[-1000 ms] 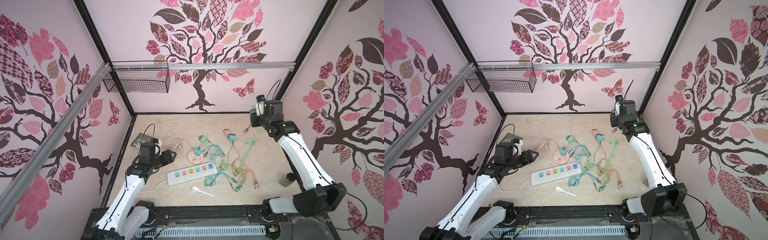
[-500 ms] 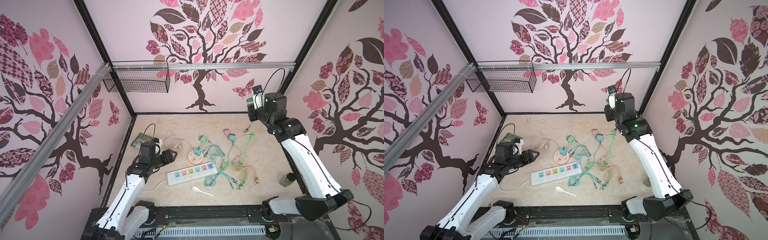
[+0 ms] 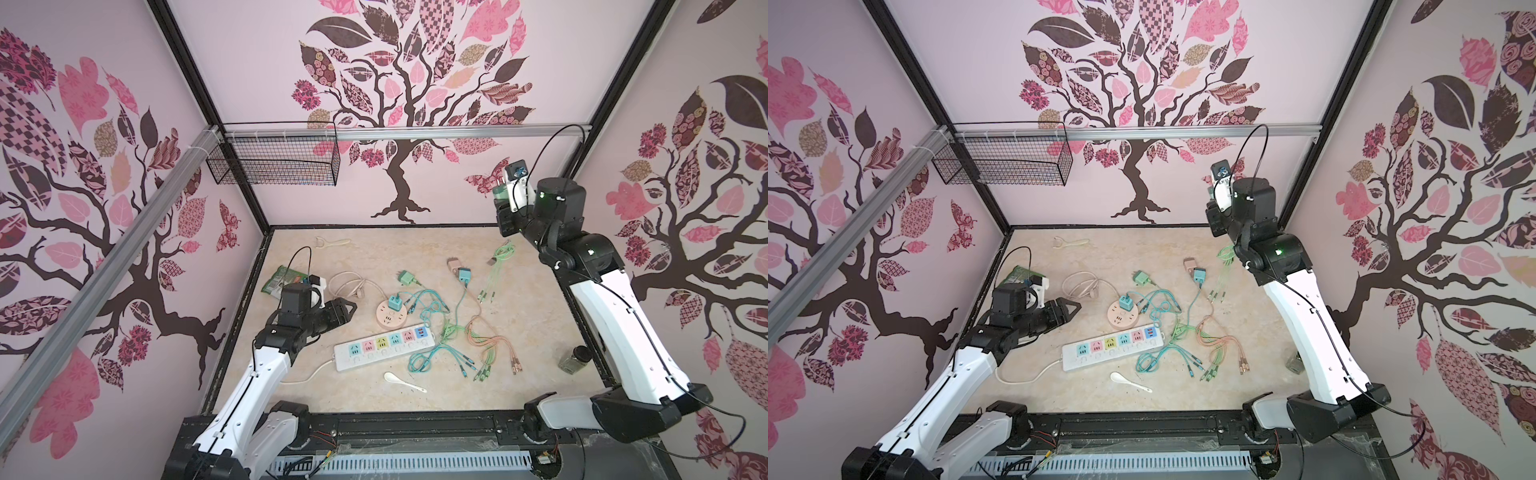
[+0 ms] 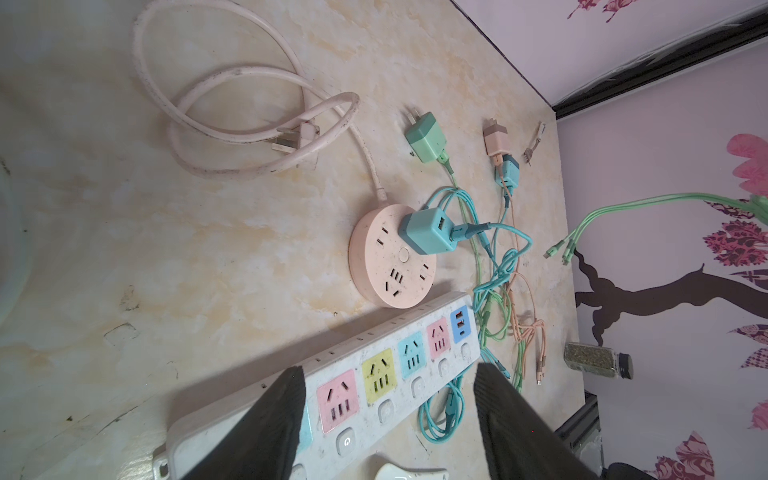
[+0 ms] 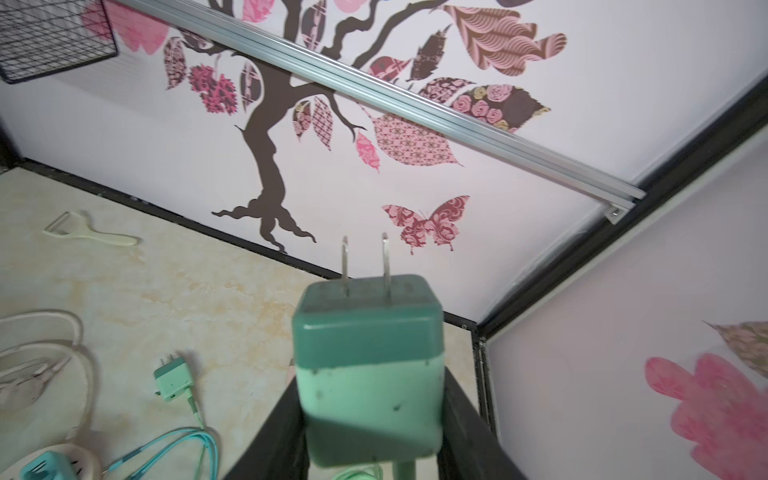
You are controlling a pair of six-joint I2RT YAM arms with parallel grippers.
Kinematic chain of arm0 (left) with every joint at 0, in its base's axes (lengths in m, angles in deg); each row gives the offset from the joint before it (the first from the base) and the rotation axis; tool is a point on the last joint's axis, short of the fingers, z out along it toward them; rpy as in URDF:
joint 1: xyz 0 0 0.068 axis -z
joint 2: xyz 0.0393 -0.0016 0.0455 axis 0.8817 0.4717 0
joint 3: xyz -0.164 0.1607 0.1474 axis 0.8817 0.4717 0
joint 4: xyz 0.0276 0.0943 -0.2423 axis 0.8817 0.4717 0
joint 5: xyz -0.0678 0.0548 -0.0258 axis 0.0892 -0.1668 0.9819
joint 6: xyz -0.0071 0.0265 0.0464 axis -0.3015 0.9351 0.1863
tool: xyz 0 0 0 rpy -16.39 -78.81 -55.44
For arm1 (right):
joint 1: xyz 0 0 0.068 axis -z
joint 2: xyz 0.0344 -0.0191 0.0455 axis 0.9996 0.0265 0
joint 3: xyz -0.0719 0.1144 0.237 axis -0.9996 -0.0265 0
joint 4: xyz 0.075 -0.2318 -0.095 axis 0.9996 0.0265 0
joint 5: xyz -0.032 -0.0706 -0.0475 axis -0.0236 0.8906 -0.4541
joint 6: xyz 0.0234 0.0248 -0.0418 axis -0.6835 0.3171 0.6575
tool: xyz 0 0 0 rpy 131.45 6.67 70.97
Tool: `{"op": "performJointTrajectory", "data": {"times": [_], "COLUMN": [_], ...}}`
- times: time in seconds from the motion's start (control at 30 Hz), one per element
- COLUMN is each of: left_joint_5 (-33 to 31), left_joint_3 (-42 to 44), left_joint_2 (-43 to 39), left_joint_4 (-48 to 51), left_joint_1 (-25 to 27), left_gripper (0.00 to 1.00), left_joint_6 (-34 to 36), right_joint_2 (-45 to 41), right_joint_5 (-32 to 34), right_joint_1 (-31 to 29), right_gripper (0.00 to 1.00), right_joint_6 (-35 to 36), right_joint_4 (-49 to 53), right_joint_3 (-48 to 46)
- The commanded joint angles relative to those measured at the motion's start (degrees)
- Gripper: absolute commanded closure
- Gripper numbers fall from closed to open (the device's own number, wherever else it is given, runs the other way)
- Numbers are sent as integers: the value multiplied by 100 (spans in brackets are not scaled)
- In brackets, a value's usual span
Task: Insert the plug
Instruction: 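Bring the plug inward with the right gripper while the left gripper reaches toward it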
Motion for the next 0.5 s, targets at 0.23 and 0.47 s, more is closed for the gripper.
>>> {"op": "performJointTrajectory", "data": {"times": [0.23, 0.47], "left_joint_5": [1163, 1769], "left_joint_3": [-725, -1021], "left_joint_2": [-182, -19], "left_joint_4": [-177, -747], "left_joint_1": [-26, 27], "left_gripper": [30, 24], "left_joint_6": [-17, -520], "right_joint_2": [-666, -1077], "right_joint_5": [-1529, -2366], "right_joint_1": [-278, -407], "right_gripper": [75, 75], "right_joint_6": [-491, -745], "right_joint_4": [-250, -622], "right_joint_3": [-1214, -2193]}}
